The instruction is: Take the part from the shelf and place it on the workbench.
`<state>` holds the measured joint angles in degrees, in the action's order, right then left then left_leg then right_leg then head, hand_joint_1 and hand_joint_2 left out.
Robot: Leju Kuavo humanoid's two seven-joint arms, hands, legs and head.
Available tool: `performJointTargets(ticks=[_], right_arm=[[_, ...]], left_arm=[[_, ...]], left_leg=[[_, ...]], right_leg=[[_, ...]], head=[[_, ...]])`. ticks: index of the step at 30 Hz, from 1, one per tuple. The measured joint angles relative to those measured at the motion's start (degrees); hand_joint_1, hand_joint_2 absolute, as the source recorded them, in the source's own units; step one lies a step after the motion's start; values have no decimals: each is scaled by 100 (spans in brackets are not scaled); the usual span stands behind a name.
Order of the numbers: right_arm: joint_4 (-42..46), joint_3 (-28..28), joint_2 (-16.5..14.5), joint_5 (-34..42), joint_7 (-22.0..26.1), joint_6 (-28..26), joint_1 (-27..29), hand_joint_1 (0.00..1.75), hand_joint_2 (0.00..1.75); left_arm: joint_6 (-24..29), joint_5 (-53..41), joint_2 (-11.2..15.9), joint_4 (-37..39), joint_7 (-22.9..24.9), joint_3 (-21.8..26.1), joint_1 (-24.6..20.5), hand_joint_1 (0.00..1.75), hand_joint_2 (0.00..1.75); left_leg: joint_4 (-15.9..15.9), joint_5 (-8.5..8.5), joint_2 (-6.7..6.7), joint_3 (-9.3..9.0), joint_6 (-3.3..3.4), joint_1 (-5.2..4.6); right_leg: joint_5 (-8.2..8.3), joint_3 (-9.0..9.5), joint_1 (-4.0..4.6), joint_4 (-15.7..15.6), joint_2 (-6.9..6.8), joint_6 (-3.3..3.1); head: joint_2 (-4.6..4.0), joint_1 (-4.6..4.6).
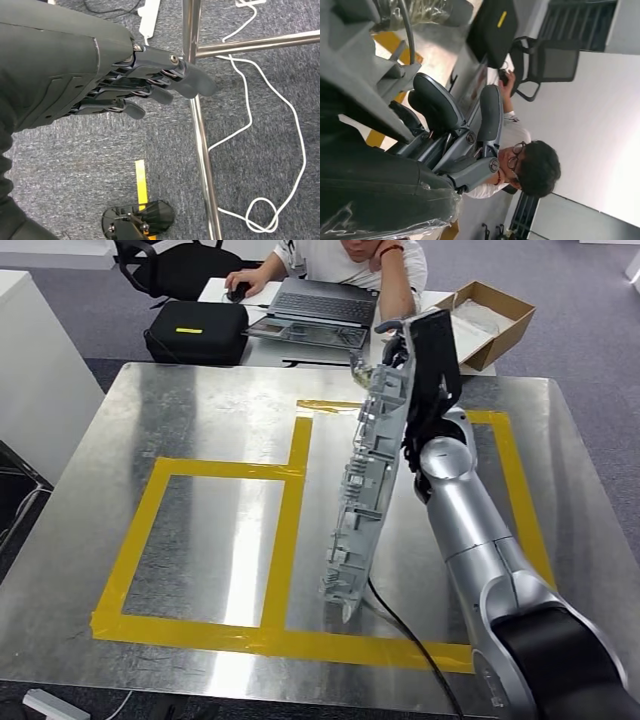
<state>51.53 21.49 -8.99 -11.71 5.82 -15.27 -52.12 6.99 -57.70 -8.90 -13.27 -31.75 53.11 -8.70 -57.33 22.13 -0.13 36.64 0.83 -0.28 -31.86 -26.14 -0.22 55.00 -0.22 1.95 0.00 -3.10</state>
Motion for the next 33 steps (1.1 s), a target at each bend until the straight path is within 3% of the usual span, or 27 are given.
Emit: performJointTargets(ticks=[9, 15, 18, 33], right_arm=[[-303, 206, 64, -279, -73, -45, -49, 175, 175], [-431, 479, 227, -1934, -308, -358, -189, 175, 175], [-456, 467, 324, -2315, -359, -425, -223, 175, 175], [-528, 252, 463, -2370, -358, -416, -229, 175, 175]], left_arm=[[3, 4, 2, 0, -34, 0, 31, 0, 175], [-15, 16, 0, 0, -58, 0, 39, 0, 175], [-30, 21, -2, 0, -60, 0, 50, 0, 175], [-46, 51, -7, 0, -62, 0, 66, 0, 175]], left_leg=[[0, 0, 0, 3, 0, -1], [0, 2, 0, -3, 1, 1], [0, 2, 1, -9, 1, 2], [-1, -5, 2, -21, 3, 0]], right_leg=[[0, 0, -1, 0, 2, 0], [-3, -53, -5, -1, 1, -2], [-3, -48, -5, -1, 2, -3], [4, -33, -6, -1, 2, -2]], head=[[0, 1], [0, 0], [0, 0], [0, 1]])
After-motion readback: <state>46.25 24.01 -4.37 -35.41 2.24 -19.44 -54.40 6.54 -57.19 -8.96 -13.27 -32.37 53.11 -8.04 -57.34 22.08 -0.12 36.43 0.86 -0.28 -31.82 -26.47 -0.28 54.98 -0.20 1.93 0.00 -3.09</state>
